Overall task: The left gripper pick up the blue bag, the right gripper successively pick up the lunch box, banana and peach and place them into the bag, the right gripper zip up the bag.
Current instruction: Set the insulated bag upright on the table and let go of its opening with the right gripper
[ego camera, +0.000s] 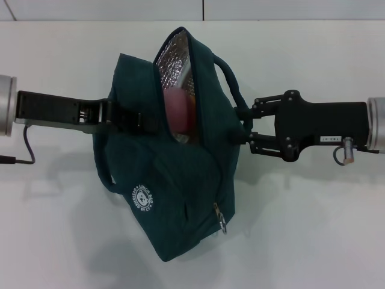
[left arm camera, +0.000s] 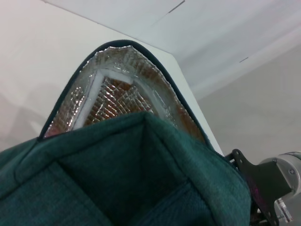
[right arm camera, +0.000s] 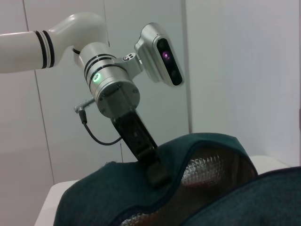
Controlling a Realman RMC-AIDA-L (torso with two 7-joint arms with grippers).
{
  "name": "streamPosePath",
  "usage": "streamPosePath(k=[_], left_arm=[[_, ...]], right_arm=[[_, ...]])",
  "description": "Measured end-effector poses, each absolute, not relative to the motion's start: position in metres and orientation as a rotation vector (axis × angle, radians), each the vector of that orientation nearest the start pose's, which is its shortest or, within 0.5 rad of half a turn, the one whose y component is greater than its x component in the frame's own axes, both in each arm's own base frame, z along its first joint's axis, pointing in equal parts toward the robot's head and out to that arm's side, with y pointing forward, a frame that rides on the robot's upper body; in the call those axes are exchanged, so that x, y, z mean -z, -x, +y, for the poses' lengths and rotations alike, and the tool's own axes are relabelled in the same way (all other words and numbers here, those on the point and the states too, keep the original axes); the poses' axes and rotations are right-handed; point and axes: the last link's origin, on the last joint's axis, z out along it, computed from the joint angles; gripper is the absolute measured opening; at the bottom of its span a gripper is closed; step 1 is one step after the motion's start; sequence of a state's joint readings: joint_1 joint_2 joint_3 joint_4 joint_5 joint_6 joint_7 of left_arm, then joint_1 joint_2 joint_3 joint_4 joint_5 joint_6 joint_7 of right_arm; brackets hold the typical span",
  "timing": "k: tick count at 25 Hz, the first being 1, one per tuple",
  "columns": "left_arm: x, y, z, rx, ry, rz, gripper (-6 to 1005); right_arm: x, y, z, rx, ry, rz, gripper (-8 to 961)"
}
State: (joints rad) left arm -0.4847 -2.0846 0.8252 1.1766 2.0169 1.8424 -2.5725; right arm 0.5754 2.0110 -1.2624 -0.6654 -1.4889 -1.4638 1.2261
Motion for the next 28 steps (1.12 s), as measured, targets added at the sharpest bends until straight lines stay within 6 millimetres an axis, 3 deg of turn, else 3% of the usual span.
streamPosePath(k=[14, 26, 28], left_arm=[[-0.048, 0.2, 0.316, 0.531, 2.668, -1.683, 40], [-0.032, 0.176, 0.327, 0.543, 2.767, -1.623, 40], [-0.029, 0.176, 0.327, 0.541, 2.775, -1.633, 40]], right_arm=[[0.0, -0.19, 0.334, -0.918, 2.824, 0.023, 313], [-0.039, -0.218, 0.321, -0.998, 2.716, 0.07, 238], [-0.043, -0.222, 0.32, -1.017, 2.695, 0.112, 18]])
